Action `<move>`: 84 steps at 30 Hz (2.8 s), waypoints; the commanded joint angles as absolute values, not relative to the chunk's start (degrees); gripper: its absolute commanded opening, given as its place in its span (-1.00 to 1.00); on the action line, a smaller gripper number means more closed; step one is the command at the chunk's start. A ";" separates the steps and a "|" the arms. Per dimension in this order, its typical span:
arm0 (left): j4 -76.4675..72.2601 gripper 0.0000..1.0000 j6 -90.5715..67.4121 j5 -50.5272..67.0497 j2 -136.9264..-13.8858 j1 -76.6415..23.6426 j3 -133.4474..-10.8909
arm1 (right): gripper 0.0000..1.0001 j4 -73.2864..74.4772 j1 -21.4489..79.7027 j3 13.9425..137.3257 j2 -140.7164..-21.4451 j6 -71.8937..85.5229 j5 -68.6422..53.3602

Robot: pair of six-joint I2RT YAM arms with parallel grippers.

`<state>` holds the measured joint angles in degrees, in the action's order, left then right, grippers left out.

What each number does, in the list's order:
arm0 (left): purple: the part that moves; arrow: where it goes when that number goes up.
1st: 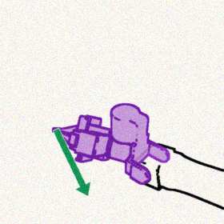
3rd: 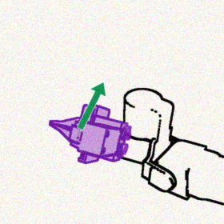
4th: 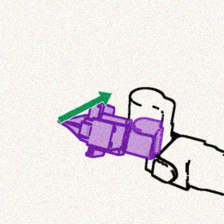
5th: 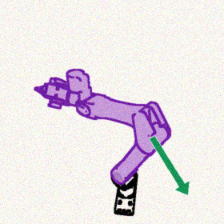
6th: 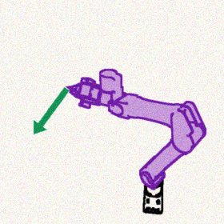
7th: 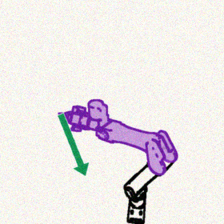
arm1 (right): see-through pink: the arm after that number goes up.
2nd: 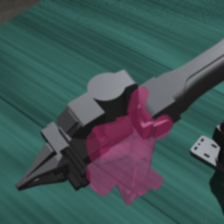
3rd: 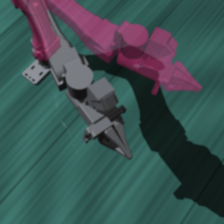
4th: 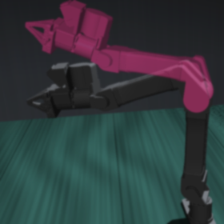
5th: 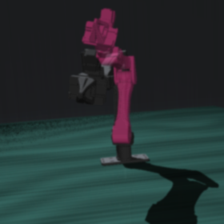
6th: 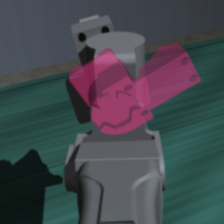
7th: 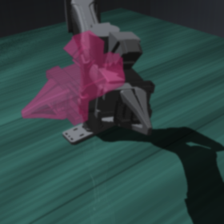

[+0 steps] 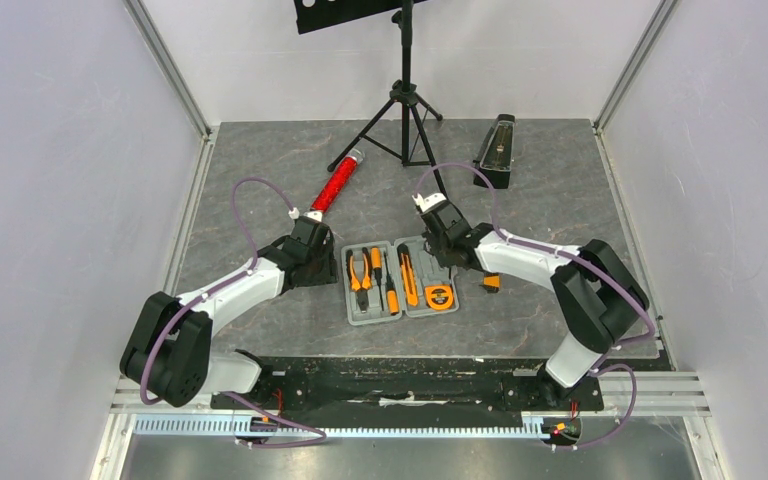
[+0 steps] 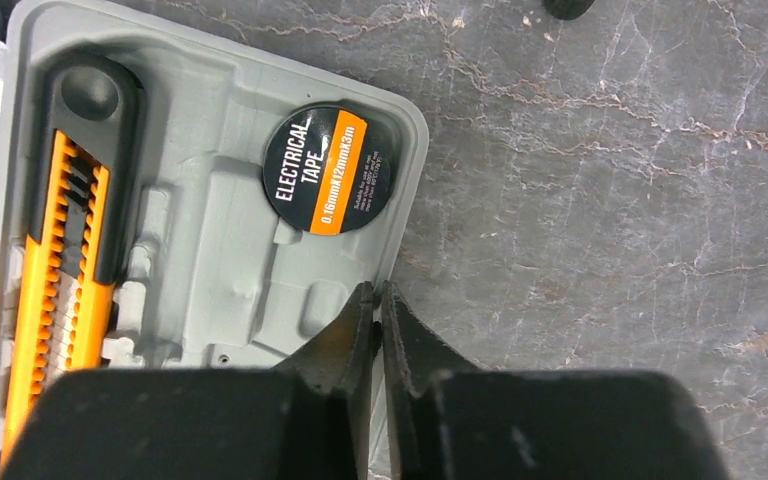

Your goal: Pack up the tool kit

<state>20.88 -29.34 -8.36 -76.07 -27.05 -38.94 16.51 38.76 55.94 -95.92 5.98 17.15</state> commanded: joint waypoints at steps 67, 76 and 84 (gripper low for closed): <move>25.51 0.22 -7.70 -23.97 -59.33 -26.64 -53.62 | 0.00 28.48 25.39 45.45 -74.22 17.02 14.63; 22.68 0.22 -6.64 -26.25 -57.82 -26.28 -49.09 | 0.16 25.23 20.74 41.22 -77.00 18.65 4.70; 22.63 0.22 -6.45 -25.55 -57.89 -25.93 -48.93 | 0.23 24.79 20.73 42.72 -80.69 17.97 6.59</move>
<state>25.15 -8.58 -24.29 -58.43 -26.33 -48.99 26.39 20.82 41.10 -79.22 17.98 6.22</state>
